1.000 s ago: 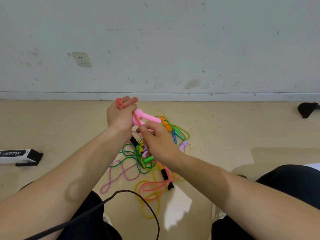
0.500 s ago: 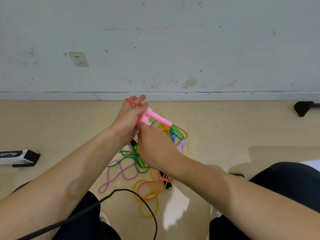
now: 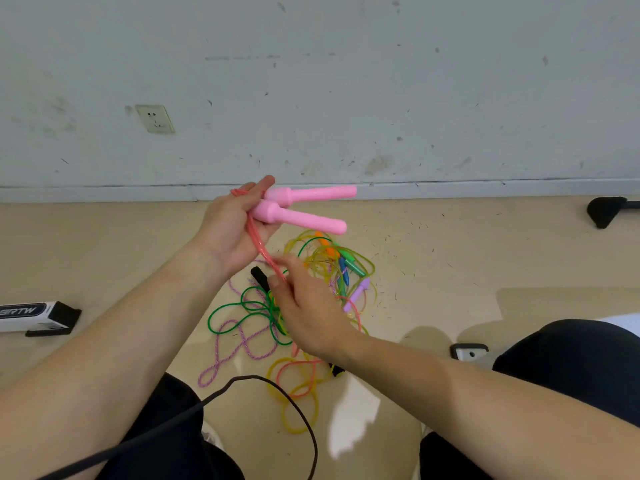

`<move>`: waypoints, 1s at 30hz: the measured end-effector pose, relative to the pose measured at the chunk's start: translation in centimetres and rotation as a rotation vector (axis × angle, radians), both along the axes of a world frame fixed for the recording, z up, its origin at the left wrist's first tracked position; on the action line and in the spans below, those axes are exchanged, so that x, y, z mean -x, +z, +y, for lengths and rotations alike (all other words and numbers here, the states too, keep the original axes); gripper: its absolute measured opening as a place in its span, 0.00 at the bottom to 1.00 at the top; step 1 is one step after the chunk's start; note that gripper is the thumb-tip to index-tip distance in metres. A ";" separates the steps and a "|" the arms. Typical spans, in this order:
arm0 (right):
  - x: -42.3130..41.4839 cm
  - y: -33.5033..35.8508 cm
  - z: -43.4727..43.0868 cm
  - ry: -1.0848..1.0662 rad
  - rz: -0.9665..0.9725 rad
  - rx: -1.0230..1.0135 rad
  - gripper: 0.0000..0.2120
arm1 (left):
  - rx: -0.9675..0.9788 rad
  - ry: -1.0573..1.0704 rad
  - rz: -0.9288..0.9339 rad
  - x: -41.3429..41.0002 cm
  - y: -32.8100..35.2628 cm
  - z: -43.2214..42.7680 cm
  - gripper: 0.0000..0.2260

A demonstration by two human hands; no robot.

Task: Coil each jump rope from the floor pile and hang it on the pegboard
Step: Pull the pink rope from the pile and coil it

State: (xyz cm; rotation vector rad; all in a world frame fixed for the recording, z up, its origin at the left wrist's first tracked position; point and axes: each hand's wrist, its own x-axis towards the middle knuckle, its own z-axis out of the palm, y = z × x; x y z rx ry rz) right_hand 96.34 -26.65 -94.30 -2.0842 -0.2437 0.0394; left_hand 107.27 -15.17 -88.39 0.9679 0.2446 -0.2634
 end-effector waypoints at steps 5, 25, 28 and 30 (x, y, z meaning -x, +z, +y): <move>-2.0 -1.0 -2.3 0.100 0.206 -0.125 0.15 | -0.048 -0.182 -0.008 0.9 1.0 1.5 0.18; -6.1 4.1 -8.8 0.230 0.420 -0.204 0.14 | -0.847 -0.505 -0.444 2.8 0.4 3.0 0.10; -5.7 4.4 -8.7 0.234 0.418 -0.164 0.13 | -0.815 -0.383 -0.449 3.1 0.6 2.7 0.13; -5.3 4.2 -8.3 0.226 0.415 -0.115 0.11 | -0.788 -0.341 -0.441 3.2 0.7 2.7 0.15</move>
